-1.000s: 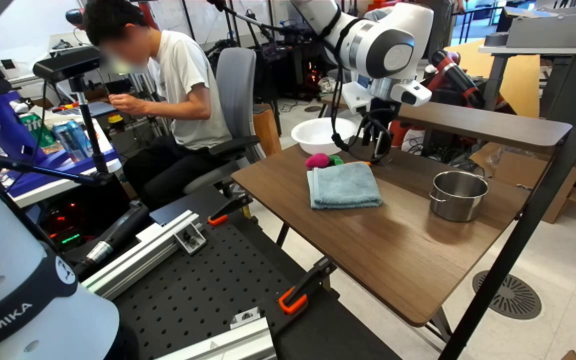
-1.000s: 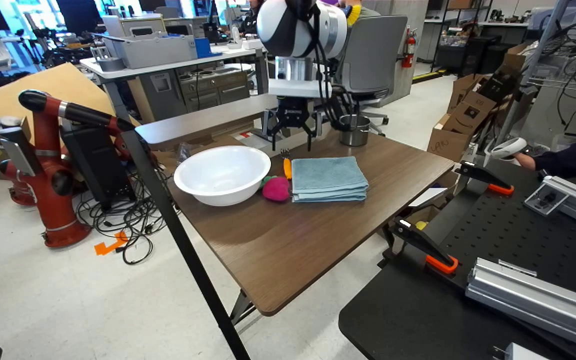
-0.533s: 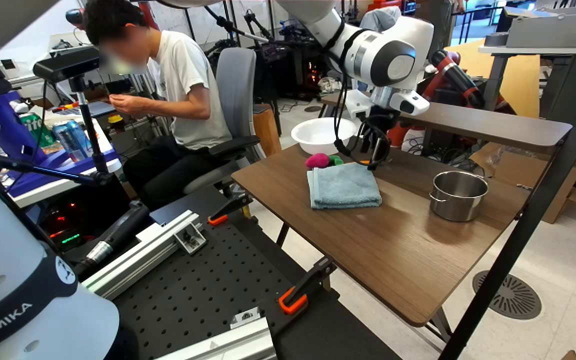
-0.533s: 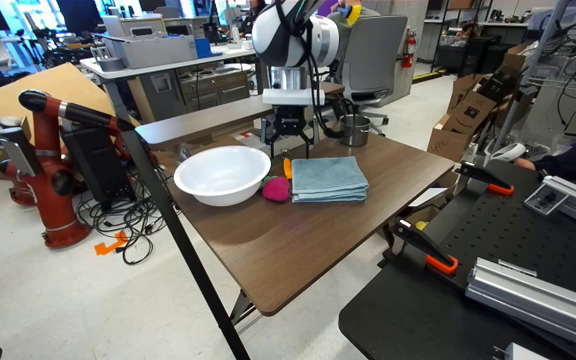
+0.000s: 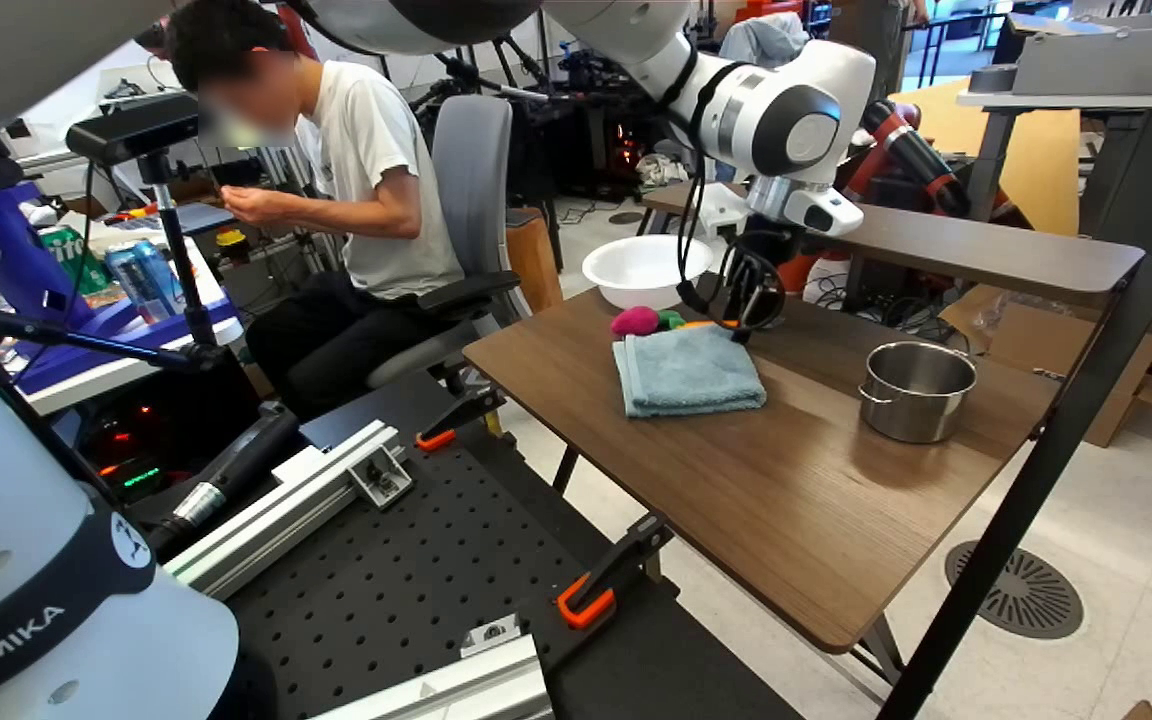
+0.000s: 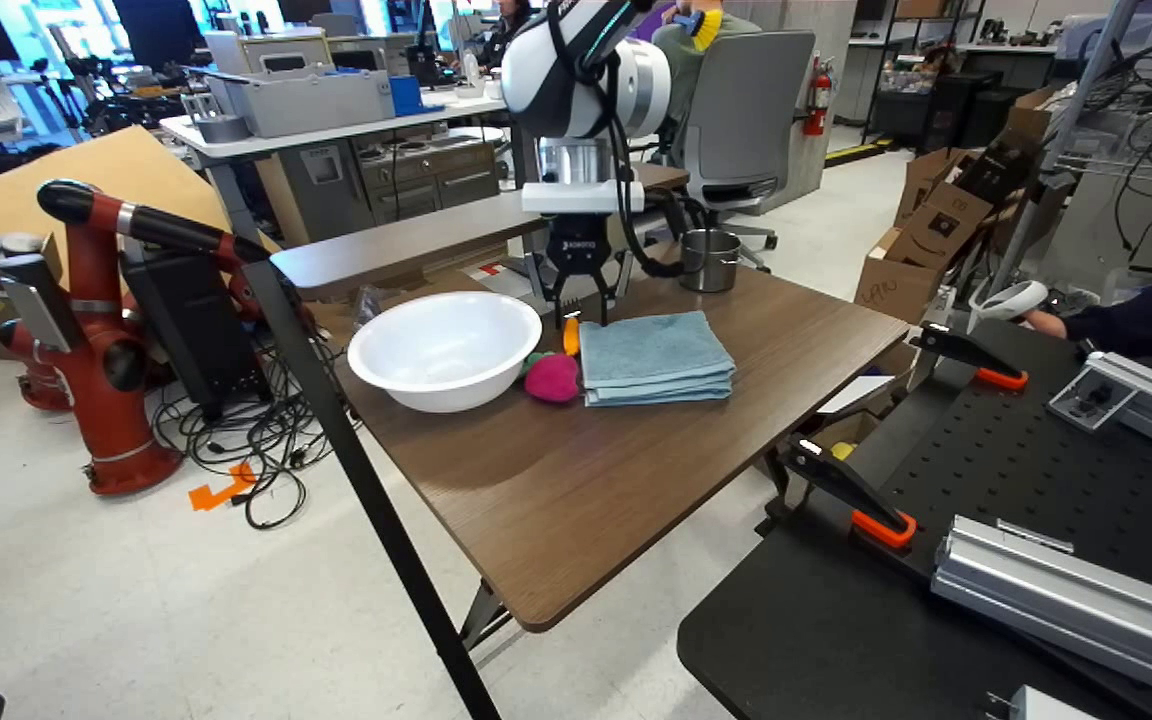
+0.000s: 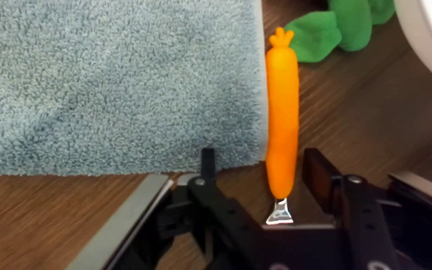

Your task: Move the fork away from the bowl

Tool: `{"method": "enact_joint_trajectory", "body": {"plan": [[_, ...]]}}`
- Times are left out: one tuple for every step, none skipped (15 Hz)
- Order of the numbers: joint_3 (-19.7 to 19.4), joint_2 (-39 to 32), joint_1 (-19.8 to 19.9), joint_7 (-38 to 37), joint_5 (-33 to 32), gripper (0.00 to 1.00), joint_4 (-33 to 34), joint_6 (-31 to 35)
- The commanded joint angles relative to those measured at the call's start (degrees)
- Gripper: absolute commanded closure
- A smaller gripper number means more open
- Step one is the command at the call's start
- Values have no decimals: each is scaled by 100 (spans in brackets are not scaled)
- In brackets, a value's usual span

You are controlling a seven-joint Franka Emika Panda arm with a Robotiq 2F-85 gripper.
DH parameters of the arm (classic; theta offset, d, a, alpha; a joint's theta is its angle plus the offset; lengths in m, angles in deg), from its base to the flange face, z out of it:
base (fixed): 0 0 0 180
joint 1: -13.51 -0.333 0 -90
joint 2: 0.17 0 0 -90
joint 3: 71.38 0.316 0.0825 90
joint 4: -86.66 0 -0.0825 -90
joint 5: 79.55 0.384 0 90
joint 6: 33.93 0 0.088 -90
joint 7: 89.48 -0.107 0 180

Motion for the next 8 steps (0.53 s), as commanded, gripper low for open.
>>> {"method": "enact_joint_trajectory", "body": {"plan": [[-67,-273,-18,-149,-23,12,561,-414],[-71,-282,-14,-152,-26,7,599,-434],[-76,-293,-10,-152,-29,1,633,-460],[-83,-300,-8,-151,-34,0,659,-470],[-90,-307,-4,-149,-36,0,678,-476],[-98,-315,4,-149,-37,0,694,-474],[-110,-326,10,-156,-41,0,713,-476],[-127,-342,13,-160,-50,0,727,-475]]}}
